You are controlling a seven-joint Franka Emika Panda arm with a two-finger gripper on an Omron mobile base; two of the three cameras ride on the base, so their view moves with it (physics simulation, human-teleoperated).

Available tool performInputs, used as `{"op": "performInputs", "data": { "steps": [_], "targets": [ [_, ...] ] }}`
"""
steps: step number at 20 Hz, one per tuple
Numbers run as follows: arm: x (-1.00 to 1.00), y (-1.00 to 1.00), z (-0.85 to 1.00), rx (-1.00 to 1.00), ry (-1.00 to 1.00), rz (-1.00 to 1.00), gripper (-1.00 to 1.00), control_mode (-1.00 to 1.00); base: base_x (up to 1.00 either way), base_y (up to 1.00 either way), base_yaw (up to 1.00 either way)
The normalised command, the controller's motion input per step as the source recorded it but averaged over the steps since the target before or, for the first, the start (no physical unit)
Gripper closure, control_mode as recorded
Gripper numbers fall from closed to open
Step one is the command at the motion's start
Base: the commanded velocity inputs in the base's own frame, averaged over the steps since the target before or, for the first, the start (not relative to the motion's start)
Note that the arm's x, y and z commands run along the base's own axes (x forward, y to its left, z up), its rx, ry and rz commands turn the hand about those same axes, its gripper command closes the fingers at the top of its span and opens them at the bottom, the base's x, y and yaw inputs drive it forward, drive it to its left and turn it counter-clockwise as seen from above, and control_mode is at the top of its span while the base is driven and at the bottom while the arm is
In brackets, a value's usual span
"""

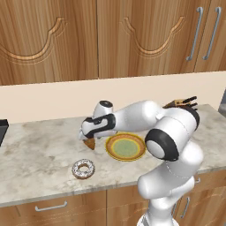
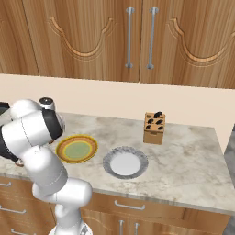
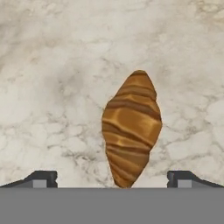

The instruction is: Place the pastries on the plates.

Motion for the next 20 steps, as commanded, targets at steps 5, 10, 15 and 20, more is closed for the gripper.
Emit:
{"op": "performInputs", "data": {
  "steps": [5, 10, 15, 20],
  "targets": [
    [0.32, 0.08, -0.27, 0.00, 0.00, 0.00, -1.00, -1.00, 0.00, 0.00, 0.00],
    [0.23, 0.04, -0.42, 0.00, 0.00, 0.00, -1.00, -1.00, 0.00, 0.00, 0.00],
    [0.21, 0.03, -0.47, 0.00, 0.00, 0.00, -1.00, -1.00, 0.00, 0.00, 0.00],
    [0.06, 0.20, -0.47, 0.00, 0.00, 0.00, 1.00, -1.00, 0.00, 0.00, 0.00]
  ]
}}
